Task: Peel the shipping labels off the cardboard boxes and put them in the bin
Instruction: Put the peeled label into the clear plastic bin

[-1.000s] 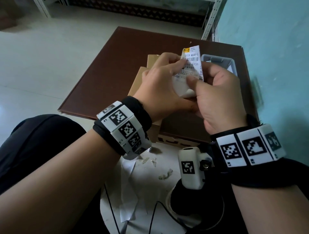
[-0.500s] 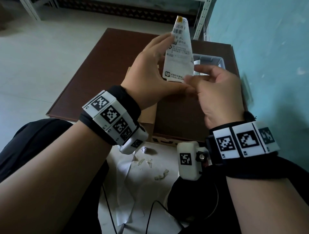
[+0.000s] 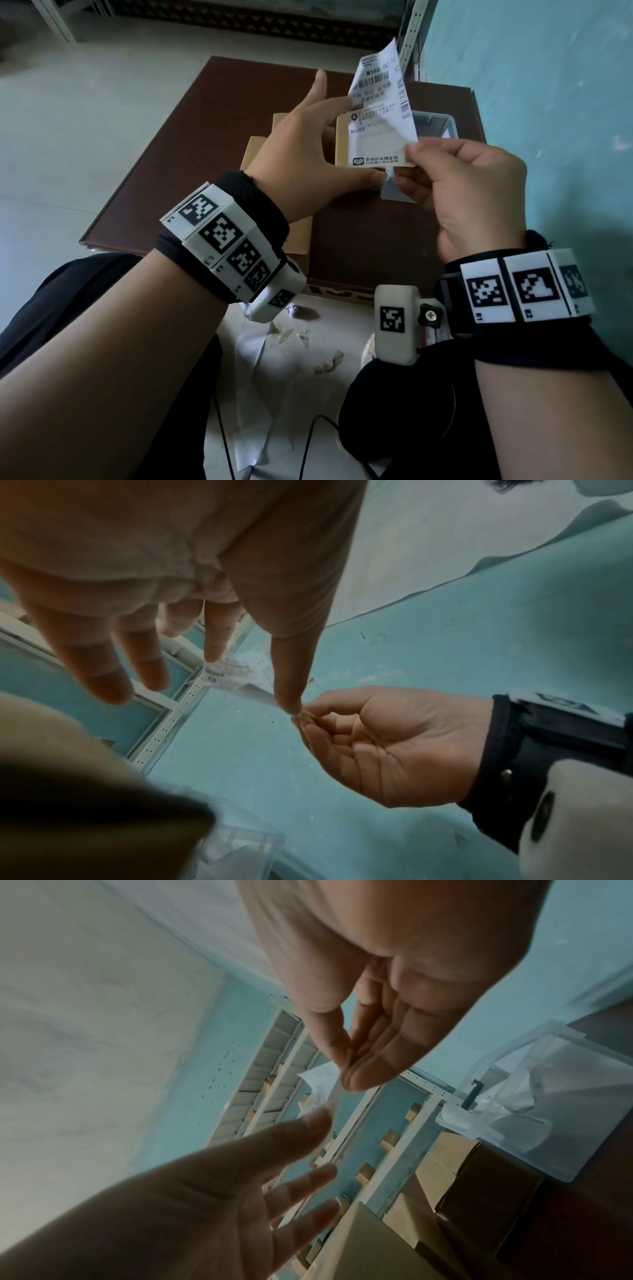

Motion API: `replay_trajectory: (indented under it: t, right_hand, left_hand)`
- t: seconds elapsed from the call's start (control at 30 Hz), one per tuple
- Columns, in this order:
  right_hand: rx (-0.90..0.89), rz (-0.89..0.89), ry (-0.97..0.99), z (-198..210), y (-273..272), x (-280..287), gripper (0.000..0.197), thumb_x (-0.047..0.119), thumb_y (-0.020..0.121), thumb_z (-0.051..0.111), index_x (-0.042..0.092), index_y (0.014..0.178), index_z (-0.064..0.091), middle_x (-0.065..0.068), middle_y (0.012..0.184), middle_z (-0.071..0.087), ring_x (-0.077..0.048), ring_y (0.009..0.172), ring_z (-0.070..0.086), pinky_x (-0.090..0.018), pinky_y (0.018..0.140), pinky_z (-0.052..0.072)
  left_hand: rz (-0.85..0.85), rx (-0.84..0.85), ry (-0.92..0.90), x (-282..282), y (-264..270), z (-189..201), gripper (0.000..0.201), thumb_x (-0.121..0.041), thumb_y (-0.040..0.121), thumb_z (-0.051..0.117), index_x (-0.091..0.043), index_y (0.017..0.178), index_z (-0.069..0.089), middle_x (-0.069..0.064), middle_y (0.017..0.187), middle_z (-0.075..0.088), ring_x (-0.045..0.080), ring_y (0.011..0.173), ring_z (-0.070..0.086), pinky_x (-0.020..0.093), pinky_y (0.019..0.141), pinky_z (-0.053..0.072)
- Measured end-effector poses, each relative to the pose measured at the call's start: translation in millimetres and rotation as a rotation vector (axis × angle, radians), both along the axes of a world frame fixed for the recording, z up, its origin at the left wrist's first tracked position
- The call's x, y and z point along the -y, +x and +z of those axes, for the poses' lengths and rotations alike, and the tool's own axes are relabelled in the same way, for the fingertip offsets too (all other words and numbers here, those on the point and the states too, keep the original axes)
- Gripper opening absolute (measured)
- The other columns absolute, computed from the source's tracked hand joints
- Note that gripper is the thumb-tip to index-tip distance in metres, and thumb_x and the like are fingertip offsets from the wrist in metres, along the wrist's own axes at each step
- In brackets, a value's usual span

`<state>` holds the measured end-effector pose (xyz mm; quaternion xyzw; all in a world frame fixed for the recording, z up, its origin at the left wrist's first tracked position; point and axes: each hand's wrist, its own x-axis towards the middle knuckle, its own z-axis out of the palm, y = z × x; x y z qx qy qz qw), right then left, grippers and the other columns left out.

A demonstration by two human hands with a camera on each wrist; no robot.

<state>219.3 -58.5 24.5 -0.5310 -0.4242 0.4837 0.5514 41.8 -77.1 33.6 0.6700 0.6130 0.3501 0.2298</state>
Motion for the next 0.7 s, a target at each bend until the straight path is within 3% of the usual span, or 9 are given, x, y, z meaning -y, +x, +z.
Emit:
replay_trajectory:
  t: [0.07,0.17,0.3,0.37,0.47,0.57,0.63,0.7]
  right_hand:
    - [-0.002,-0.014,0.005,2.7,3.1,-1.5,0.012,0.003,0.093,0.077,0.011,0.084,0.075,-0.011,0.086,0.081,-0.021,0.078,0.081,-0.029,0.069,0.065]
    - [0.006,-0.028,0.021,9.1,11.5,-7.7,0.016,0.002,0.094,0.074,0.016,0.087,0.077,-0.005,0.085,0.082,-0.019,0.082,0.081,-0.028,0.072,0.064]
    - [0.016,-0.055,0.011,17.0,25.8,-25.5,0.016,0.0,0.095,0.071,0.012,0.087,0.076,-0.007,0.082,0.082,-0.019,0.08,0.081,-0.027,0.075,0.064]
    - [0.035,-0.08,0.0,16.2,32.2,-35.3,0.016,0.0,0.095,0.071,0.011,0.084,0.074,-0.008,0.082,0.081,-0.018,0.081,0.081,-0.027,0.077,0.064]
    - [0.059,-0.121,-0.01,10.4,38.0,-47.4,0.021,0.0,0.093,0.071,0.01,0.075,0.072,-0.012,0.084,0.079,-0.022,0.084,0.082,-0.029,0.078,0.065]
    - [0.143,-0.162,-0.016,4.0,40.9,-60.6,0.027,0.001,0.09,0.071,0.012,0.065,0.069,-0.011,0.078,0.077,-0.021,0.081,0.081,-0.029,0.076,0.066]
    - [0.236,-0.18,-0.033,-4.3,43.7,-73.4,0.028,0.007,0.084,0.072,0.008,0.056,0.067,-0.015,0.077,0.078,-0.025,0.08,0.081,-0.039,0.079,0.068]
    - [0.383,-0.176,-0.043,-13.3,45.9,-84.0,0.02,0.018,0.072,0.073,0.001,0.063,0.066,-0.023,0.081,0.077,-0.038,0.089,0.078,-0.056,0.086,0.064]
  left_hand:
    - [0.027,-0.002,-0.044,0.9,-0.8,-0.5,0.101,-0.052,0.071,0.087,-0.025,0.155,0.038,0.0,0.171,0.003,0.008,0.131,0.05,0.021,0.1,0.052]
    - [0.033,-0.067,-0.12,1.7,2.1,-2.4,0.102,-0.055,0.072,0.084,-0.025,0.157,0.035,-0.001,0.171,0.001,0.011,0.14,0.044,0.011,0.102,0.041]
    - [-0.014,-0.096,-0.2,3.2,8.9,-4.5,0.097,-0.055,0.074,0.083,-0.025,0.154,0.039,0.0,0.171,-0.001,0.019,0.152,0.029,0.04,0.119,0.039]
    - [-0.028,-0.123,-0.211,3.1,11.2,-6.2,0.093,-0.054,0.076,0.082,-0.025,0.153,0.039,0.001,0.171,-0.001,0.02,0.154,0.024,0.036,0.122,0.031]
    - [-0.041,-0.179,-0.198,3.2,14.4,-9.8,0.086,-0.053,0.079,0.079,-0.025,0.152,0.042,0.001,0.171,0.001,0.018,0.156,0.017,0.022,0.112,0.02]
    - [-0.033,-0.215,-0.174,3.0,17.6,-13.8,0.079,-0.053,0.082,0.077,-0.023,0.149,0.047,0.003,0.171,0.006,0.019,0.154,0.022,0.019,0.106,0.02]
    - [-0.047,-0.236,-0.171,3.5,19.3,-14.3,0.078,-0.054,0.084,0.076,-0.022,0.149,0.047,0.004,0.171,0.007,0.021,0.154,0.023,0.023,0.112,0.024]
    - [-0.063,-0.237,-0.187,4.6,20.7,-12.5,0.077,-0.055,0.085,0.074,-0.023,0.149,0.046,0.006,0.171,0.008,0.021,0.155,0.021,0.029,0.117,0.026]
